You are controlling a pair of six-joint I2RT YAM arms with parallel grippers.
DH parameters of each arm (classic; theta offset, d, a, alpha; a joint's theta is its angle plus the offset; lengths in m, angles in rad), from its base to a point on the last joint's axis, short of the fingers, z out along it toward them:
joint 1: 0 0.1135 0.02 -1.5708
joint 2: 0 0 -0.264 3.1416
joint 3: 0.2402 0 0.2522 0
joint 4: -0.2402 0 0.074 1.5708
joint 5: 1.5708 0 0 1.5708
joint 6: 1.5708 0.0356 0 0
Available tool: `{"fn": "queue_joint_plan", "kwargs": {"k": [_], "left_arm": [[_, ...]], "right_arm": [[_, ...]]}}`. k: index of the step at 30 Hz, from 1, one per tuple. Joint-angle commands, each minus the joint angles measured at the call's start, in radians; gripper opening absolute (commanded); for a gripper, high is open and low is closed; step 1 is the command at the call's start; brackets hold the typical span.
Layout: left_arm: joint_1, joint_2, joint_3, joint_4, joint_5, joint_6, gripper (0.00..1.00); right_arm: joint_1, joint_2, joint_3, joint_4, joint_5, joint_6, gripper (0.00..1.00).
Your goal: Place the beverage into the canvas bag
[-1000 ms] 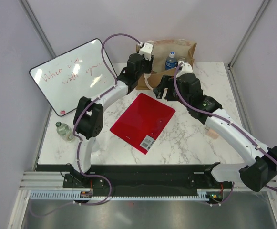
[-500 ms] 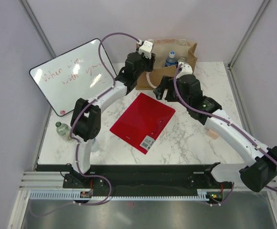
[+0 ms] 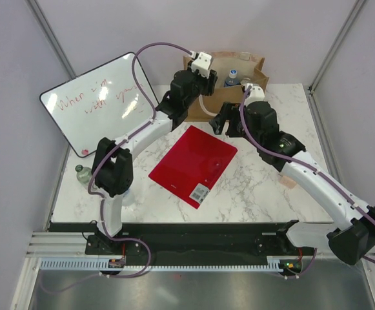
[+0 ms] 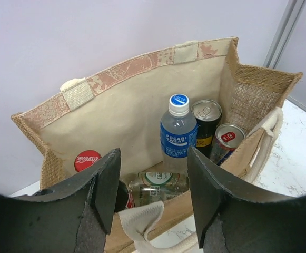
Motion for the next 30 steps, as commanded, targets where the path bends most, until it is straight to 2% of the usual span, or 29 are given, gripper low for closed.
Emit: {"fn": "queue_joint_plan", "kwargs": {"k": [1, 5, 10, 11, 15, 17, 22, 25, 28, 30], "left_arm": [[-0.011, -0.154, -0.039, 0.007, -0.039, -0.029, 0.61], [-0.011, -0.239, -0.042, -0.137, -0.114, -0.09, 0.65], [-0.01, -0.366, -0.047, -0.43, -0.223, -0.19, 0.86], [-0.01, -0.415, -0.05, -0.544, -0.266, -0.208, 0.88], [-0.004, -0.556, -0.105, -0.774, -0.34, -0.276, 0.98], [0.007, -0.619, -0.137, -0.863, -0.375, -0.325, 1.0], [0.028, -0.904, -0.258, -1.059, -0.394, -0.38, 1.0], [0.03, -1.025, -0.24, -1.138, -0.372, -0.383, 1.0], [0.03, -1.111, -0.197, -1.181, -0.357, -0.391, 1.0], [0.03, -1.147, -0.174, -1.194, -0.358, -0.386, 1.0]], "right_arm": [[-0.002, -0.066, 0.014, 0.004, 0.007, -0.055, 0.83], [-0.003, -0.102, 0.007, -0.019, -0.003, -0.082, 0.83], [-0.003, -0.106, -0.01, -0.023, -0.108, -0.113, 0.82], [0.0, -0.099, -0.012, -0.022, -0.134, -0.113, 0.82], [0.047, -0.041, 0.016, -0.002, -0.191, -0.145, 0.81], [0.141, 0.012, 0.051, 0.003, -0.152, -0.176, 0.81], [0.363, 0.138, 0.122, 0.058, -0.082, -0.191, 0.82], [0.464, 0.193, 0.12, 0.193, -0.08, -0.182, 0.83], [0.56, 0.279, 0.112, 0.398, -0.08, -0.213, 0.84], [0.621, 0.322, 0.128, 0.443, -0.066, -0.258, 0.86]]}}
